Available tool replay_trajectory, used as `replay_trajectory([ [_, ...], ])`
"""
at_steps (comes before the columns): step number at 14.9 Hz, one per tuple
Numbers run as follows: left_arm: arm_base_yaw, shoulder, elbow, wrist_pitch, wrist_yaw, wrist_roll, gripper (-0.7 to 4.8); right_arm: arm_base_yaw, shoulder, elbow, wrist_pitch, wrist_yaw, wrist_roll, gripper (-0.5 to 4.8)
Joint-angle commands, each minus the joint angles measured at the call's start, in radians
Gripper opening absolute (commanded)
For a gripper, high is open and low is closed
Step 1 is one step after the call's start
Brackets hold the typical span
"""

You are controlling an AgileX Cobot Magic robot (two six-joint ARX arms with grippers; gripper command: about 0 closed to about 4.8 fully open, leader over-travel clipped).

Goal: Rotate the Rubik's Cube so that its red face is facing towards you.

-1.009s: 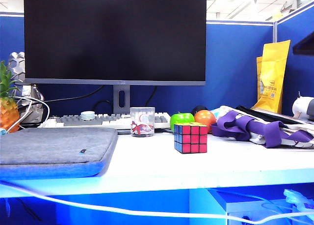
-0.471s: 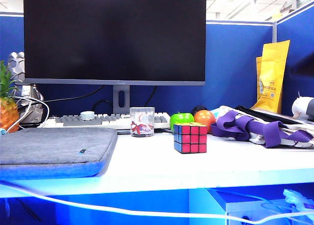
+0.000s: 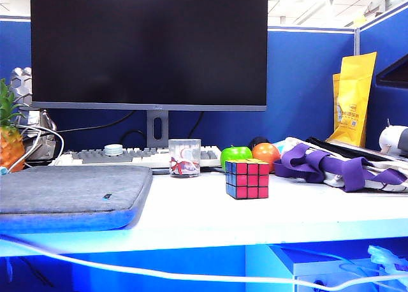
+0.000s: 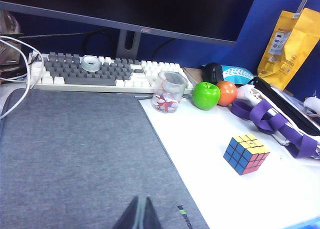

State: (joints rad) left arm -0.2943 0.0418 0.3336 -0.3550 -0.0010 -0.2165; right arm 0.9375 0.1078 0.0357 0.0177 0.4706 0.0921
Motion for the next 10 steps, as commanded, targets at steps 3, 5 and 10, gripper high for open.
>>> replay_trajectory([
  [3, 0.000, 0.000, 0.002, 0.012, 0.005, -0.001, 0.23, -0.003, -0.031, -0.009, 0.009, 0.002, 0.005, -0.05],
  [5, 0.000, 0.000, -0.004, 0.011, 0.006, -0.001, 0.23, -0.050, -0.063, -0.012, -0.006, -0.038, 0.005, -0.05],
  [10, 0.147, -0.008, -0.012, -0.055, 0.024, -0.001, 0.23, -0.482, -0.086, -0.011, -0.032, -0.084, 0.005, -0.05],
])
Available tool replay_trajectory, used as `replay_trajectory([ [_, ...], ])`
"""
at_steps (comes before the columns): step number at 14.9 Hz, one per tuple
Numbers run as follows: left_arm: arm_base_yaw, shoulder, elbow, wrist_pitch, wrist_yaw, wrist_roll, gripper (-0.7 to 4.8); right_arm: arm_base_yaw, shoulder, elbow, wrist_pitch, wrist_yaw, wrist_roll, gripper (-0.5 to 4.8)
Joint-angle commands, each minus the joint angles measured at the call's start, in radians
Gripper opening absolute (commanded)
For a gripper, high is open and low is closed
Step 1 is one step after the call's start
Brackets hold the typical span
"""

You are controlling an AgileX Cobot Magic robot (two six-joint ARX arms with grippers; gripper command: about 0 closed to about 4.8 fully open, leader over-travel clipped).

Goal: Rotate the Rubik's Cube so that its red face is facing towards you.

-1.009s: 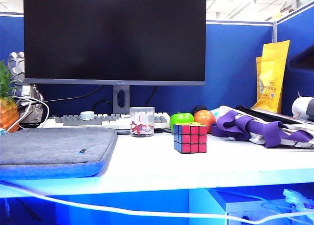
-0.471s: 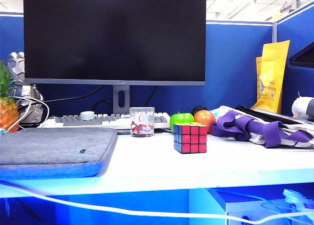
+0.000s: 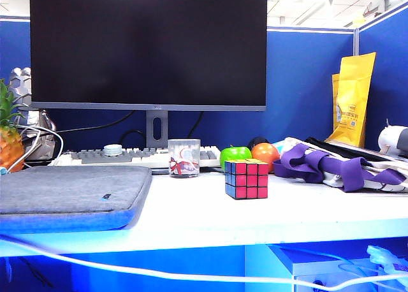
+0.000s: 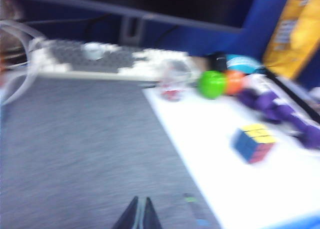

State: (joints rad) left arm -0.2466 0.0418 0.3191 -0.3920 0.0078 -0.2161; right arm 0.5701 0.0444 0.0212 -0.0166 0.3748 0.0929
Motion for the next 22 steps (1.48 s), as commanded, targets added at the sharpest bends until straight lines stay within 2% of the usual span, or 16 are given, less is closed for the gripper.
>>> replay_trajectory([
  [1, 0.148, -0.021, 0.002, -0.019, 0.014, -0.002, 0.23, -0.163, -0.044, 0.003, -0.006, 0.011, 0.004, -0.05],
  [3, 0.176, -0.035, 0.002, -0.018, 0.014, -0.001, 0.23, -0.215, -0.042, 0.003, -0.009, 0.007, 0.004, -0.05],
  [6, 0.177, -0.035, -0.011, -0.017, 0.015, -0.001, 0.23, -0.314, -0.042, 0.003, -0.009, 0.008, 0.004, -0.05],
  [8, 0.177, -0.035, -0.053, -0.018, 0.015, -0.002, 0.23, -0.347, -0.042, 0.003, -0.009, 0.010, 0.004, -0.05],
  [17, 0.177, -0.035, -0.096, -0.043, 0.015, -0.002, 0.23, -0.337, -0.042, -0.020, -0.010, -0.001, 0.004, -0.05],
  [18, 0.177, -0.035, -0.096, -0.043, 0.015, -0.002, 0.23, -0.333, -0.042, -0.020, -0.001, -0.041, 0.004, -0.05],
  [20, 0.177, -0.035, -0.096, -0.043, 0.015, -0.002, 0.23, -0.310, -0.042, -0.020, -0.003, -0.204, 0.004, -0.06],
  [22, 0.177, -0.035, -0.104, -0.034, 0.015, -0.002, 0.23, -0.285, -0.042, -0.020, -0.010, -0.240, 0.004, -0.05],
])
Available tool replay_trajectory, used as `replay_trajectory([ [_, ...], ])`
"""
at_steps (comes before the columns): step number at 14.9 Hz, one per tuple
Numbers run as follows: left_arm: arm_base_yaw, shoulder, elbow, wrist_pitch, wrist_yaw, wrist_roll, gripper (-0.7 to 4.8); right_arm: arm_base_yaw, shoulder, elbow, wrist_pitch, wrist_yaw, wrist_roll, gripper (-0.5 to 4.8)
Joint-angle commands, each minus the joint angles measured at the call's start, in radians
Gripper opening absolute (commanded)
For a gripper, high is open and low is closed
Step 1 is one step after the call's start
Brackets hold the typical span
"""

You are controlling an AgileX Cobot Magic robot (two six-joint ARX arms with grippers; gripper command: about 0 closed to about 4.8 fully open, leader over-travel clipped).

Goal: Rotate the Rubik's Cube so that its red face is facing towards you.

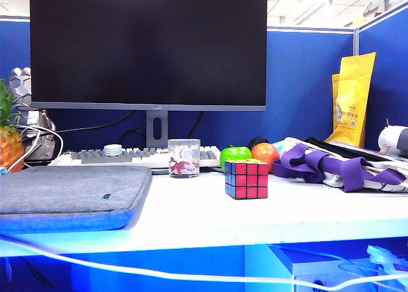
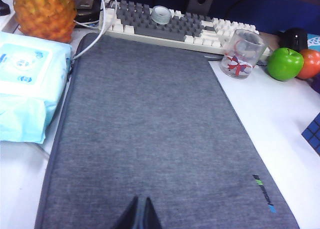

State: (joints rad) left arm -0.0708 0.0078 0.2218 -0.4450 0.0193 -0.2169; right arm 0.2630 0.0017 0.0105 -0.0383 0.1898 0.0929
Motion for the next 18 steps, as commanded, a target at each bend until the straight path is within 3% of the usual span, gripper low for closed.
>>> replay_trajectory([
  [1, -0.001, -0.001, -0.032, 0.046, 0.004, -0.001, 0.23, 0.032, 0.000, -0.009, 0.011, -0.054, 0.004, -0.05],
  [10, 0.000, -0.001, -0.148, 0.050, 0.004, -0.001, 0.23, 0.041, 0.000, -0.009, -0.002, -0.058, 0.004, -0.05],
  [16, -0.014, -0.001, -0.209, 0.288, 0.001, -0.001, 0.23, 0.041, 0.000, -0.009, -0.069, -0.058, 0.004, -0.05],
  [18, -0.040, -0.001, -0.211, 0.285, 0.003, 0.000, 0.24, 0.042, 0.000, -0.009, -0.072, -0.058, 0.004, -0.05],
])
